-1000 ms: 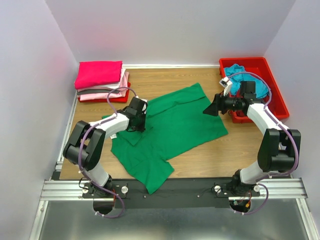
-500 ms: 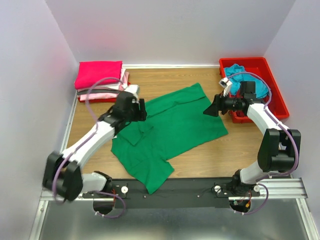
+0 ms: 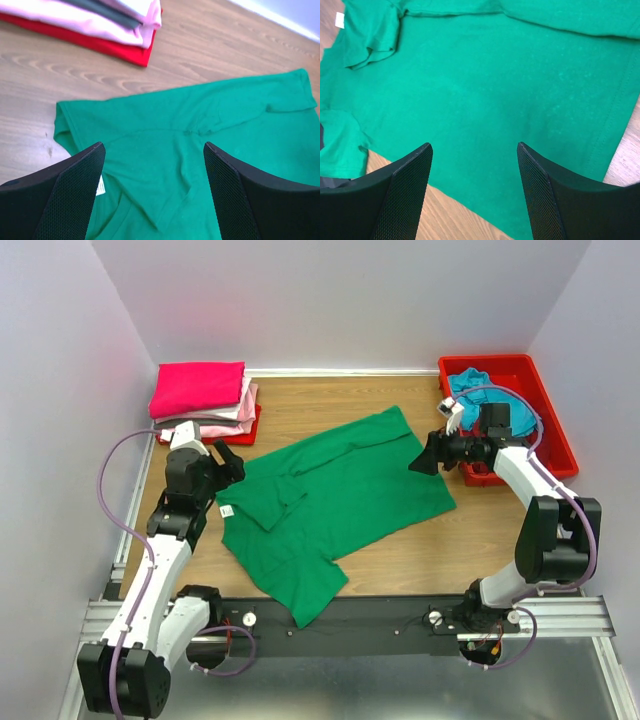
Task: Fold and stack the t-shirts
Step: Fold the tshirt
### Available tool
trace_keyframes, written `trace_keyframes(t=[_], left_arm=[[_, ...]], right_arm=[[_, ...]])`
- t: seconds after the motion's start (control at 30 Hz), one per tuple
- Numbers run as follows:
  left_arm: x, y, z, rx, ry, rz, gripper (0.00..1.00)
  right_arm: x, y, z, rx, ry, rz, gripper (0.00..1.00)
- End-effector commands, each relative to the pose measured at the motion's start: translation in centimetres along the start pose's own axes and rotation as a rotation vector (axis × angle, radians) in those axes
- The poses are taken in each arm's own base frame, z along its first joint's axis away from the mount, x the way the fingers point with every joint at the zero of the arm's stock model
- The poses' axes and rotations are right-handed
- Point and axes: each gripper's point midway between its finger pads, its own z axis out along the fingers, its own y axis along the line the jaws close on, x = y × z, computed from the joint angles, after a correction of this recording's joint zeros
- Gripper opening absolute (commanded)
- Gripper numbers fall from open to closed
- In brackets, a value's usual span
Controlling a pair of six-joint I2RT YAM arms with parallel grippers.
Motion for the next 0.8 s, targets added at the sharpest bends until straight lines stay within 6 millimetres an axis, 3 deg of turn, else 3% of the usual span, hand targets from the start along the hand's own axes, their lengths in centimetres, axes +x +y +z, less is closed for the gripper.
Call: trace_keyframes(t=[0.0,0.13,0.33,0.43,0.5,0.57,0.63,0.73,0.77], left_arm=[[0.9,0.2,0.4,-0.005,0.027,-0.036,0.87],[2.5,0.6,1.1,-0.014,0.051,-0.117,0.87],[3.0,0.9,1.2,0.007,0.018,-0.174,0.86],[4.3,-1.3,0.9,0.140,0.089,-0.184,0.86],[6.1,-4.0,0.0,0.319,0.171,-0.196,0.81],[7.7,-5.1,-0.7,0.401,0.230,-0.209,0.81],[9.7,-6.9,-2.3,0.513,0.336,-0.203,0.81],[10.9,-9.7,-4.1,0.600,0.400,-0.125,0.81],[12.2,-12.3,-6.2,0.668,0.466,-0.068,0.81]], right_arm=[[1.4,-1.2,0.2,0.034,0.041,0.017,0.75],[1.7,-1.7,0.3,0.052,0.052,0.014,0.75],[2.2,-2.0,0.5,0.054,0.068,0.001,0.75],[2.6,-0.3,0.5,-0.021,0.082,-0.046,0.75],[3.2,1.5,0.6,-0.105,0.098,-0.156,0.75],[3.5,3.0,0.5,-0.164,0.099,-0.204,0.75],[4.7,5.2,1.1,-0.239,0.126,-0.280,0.80],[5.6,7.4,1.6,-0.320,0.131,-0.344,0.88],[5.5,7.9,1.6,-0.340,0.113,-0.373,0.92]])
